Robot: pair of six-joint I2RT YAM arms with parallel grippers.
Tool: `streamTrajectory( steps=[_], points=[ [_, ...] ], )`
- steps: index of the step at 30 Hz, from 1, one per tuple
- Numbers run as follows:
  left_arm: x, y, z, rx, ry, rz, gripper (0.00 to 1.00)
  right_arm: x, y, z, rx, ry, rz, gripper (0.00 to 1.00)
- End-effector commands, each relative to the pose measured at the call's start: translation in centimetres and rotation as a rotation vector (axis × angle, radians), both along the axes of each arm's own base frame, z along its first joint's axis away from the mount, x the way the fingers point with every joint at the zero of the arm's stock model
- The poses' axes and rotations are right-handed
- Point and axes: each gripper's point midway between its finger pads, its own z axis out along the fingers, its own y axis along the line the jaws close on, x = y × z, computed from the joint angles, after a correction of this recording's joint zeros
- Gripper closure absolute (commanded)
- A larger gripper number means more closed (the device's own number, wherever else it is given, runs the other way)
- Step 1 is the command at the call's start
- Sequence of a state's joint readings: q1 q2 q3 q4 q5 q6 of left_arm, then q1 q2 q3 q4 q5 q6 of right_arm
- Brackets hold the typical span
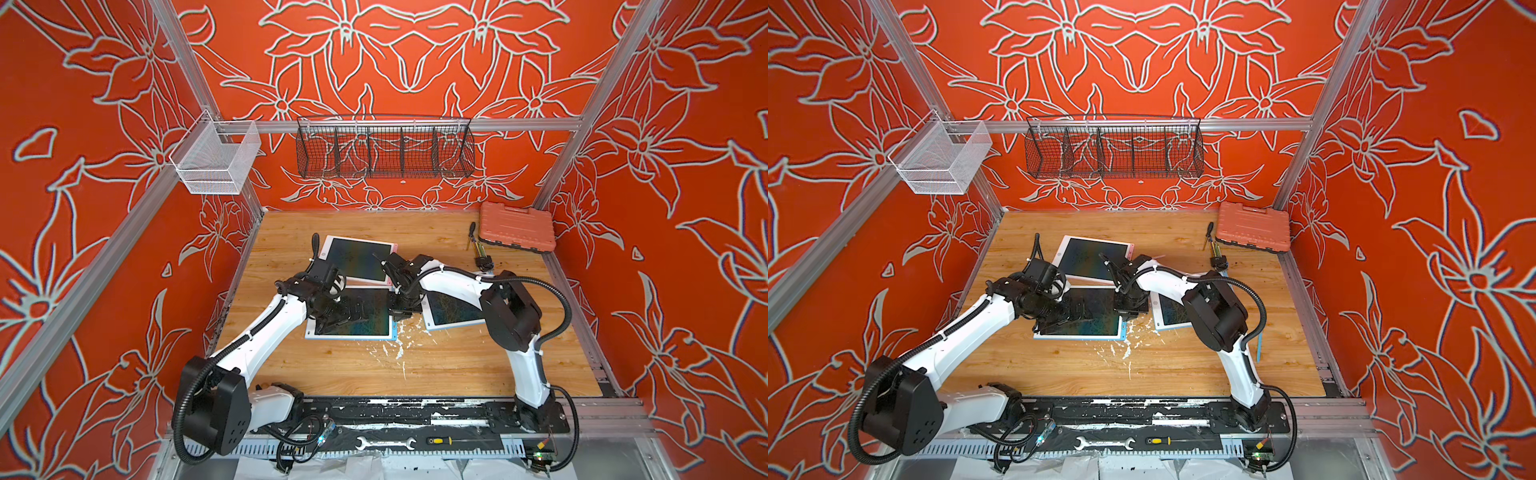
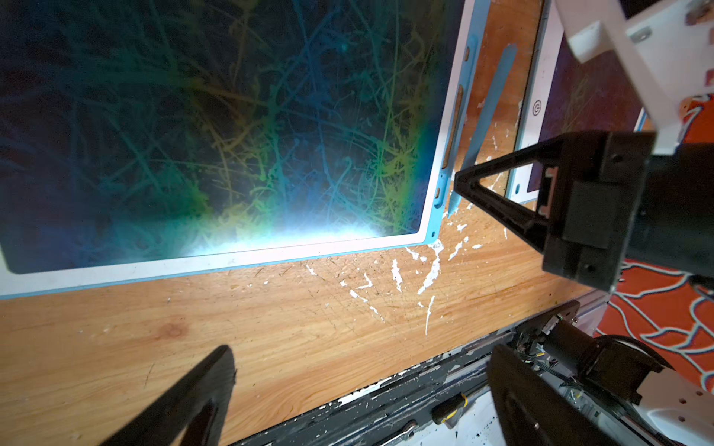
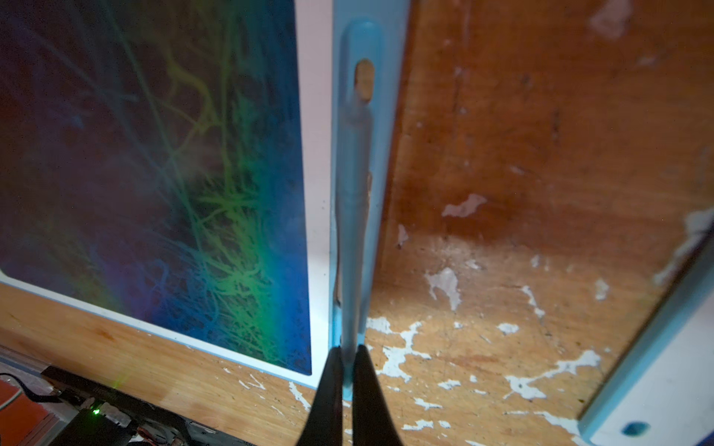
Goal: Place the stylus back onto the writing tablet
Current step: Place the stylus on the writing tablet.
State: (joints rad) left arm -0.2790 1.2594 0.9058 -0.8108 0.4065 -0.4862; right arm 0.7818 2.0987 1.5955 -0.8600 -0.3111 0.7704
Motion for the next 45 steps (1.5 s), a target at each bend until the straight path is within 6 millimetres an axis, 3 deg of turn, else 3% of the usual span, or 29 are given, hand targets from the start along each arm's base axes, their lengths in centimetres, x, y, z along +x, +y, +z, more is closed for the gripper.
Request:
streamTrajectory(
  steps=[1, 45],
  points=[
    [-0.4, 0.2, -0.1, -0.007, 0.008, -0.011, 0.00, -0.4, -0.3, -0.3, -0.046, 0.018, 0.007, 1.00],
    [0.5, 0.2, 0.2, -0.017, 0.013, -0.008, 0.00, -0.3, -0.1, -1.2, -0.081, 0.040, 0.033, 1.00]
  ],
)
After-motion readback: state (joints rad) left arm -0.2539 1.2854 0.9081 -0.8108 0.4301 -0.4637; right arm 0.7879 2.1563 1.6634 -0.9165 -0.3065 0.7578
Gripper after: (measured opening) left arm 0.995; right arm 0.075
